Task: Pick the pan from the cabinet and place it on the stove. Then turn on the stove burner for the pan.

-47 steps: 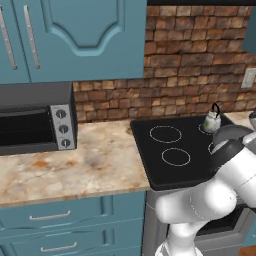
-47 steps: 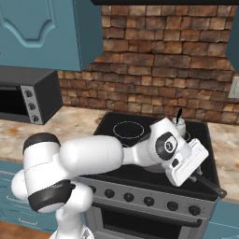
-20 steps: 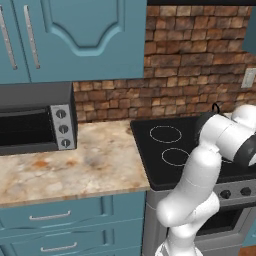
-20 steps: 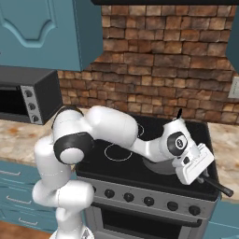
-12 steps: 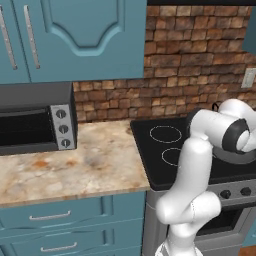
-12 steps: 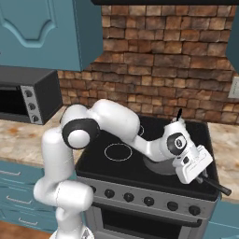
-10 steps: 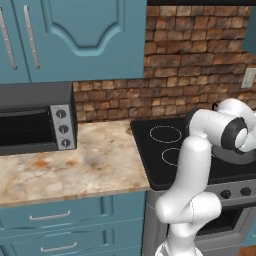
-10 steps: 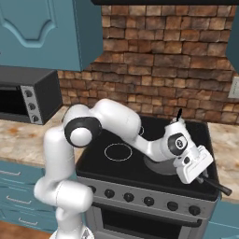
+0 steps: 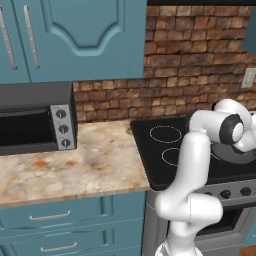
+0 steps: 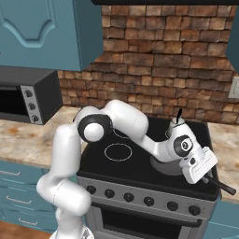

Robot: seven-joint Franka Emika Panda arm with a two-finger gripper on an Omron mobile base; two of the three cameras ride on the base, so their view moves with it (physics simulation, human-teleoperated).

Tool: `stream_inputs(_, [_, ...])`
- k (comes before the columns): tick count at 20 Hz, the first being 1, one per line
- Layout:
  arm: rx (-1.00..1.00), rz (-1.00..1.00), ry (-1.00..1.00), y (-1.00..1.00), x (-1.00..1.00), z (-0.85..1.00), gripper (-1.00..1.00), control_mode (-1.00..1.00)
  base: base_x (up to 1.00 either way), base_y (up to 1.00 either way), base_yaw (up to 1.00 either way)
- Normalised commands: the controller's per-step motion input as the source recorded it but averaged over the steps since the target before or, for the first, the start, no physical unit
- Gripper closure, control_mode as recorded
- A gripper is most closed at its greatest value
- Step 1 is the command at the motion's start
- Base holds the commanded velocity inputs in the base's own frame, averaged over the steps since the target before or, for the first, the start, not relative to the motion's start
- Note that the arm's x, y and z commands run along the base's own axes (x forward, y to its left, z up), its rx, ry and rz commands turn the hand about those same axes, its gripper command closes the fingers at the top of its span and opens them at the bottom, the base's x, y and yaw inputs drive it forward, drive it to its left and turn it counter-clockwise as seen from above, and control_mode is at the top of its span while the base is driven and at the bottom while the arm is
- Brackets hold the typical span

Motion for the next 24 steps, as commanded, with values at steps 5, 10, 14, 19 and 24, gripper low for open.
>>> stream_inputs(5, [0.01, 0.00, 0.02, -0.13, 0.24, -0.15, 1.00, -1.00, 0.00, 0.00, 0.00])
stream_inputs(10, [0.03, 0.00, 0.02, -0.08, 0.20, -0.13, 1.00, -1.00, 0.00, 0.00, 0.00])
stream_inputs(14, [0.01, 0.00, 0.03, 0.00, 0.22, -0.16, 1.00, -1.00, 0.00, 0.00, 0.00])
stream_inputs(19, [0.01, 0.00, 0.02, 0.00, 0.18, -0.14, 1.00, -1.00, 0.00, 0.00, 0.00])
stream_inputs(24, [0.01, 0.00, 0.02, 0.00, 0.16, -0.21, 1.00, -1.00, 0.00, 0.00, 0.00])
